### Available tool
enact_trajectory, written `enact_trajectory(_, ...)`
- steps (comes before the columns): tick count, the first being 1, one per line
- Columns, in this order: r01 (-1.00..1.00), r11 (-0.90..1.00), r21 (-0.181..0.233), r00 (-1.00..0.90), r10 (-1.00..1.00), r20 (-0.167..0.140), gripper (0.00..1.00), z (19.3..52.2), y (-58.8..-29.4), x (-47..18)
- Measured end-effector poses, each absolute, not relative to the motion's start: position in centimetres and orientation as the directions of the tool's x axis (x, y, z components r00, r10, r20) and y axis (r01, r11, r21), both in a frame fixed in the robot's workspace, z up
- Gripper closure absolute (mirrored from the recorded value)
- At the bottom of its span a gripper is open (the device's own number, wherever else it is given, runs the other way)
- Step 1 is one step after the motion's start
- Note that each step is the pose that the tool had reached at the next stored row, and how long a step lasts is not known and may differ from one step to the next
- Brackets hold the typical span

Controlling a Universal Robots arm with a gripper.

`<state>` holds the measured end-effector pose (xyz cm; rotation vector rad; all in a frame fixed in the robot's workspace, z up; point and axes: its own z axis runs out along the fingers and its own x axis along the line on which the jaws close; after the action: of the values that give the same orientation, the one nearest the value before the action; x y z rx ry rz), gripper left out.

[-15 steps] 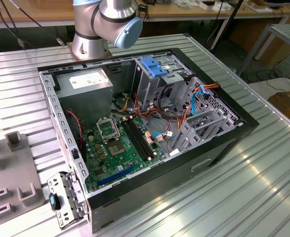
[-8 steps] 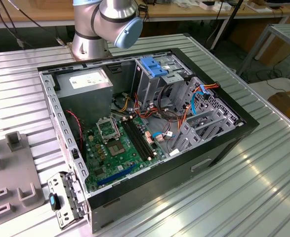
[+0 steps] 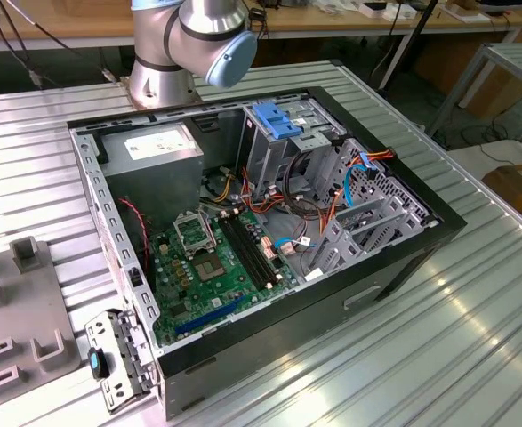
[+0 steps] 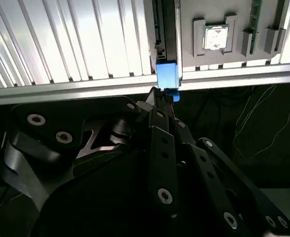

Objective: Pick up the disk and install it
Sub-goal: 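Pick up the disk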

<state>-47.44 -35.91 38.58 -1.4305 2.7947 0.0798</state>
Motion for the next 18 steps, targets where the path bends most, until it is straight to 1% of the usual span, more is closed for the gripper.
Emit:
enact_trajectory(6,-0.847,0.529,0.045,-0.531,-0.847,-0.024,0.89,38.52,-35.91,-47.44)
enact_trajectory(13,-0.923,0.382,0.045,-0.384,-0.923,-0.024,0.89,38.41,-35.91,-47.44)
enact_trajectory(14,-0.934,0.354,0.045,-0.355,-0.935,-0.024,0.89,38.39,-35.91,-47.44)
enact_trajectory(15,-0.945,0.323,0.045,-0.324,-0.946,-0.024,0.82,38.36,-35.91,-47.44)
enact_trajectory(18,-0.965,0.26,0.045,-0.261,-0.965,-0.024,0.82,38.32,-35.91,-47.44)
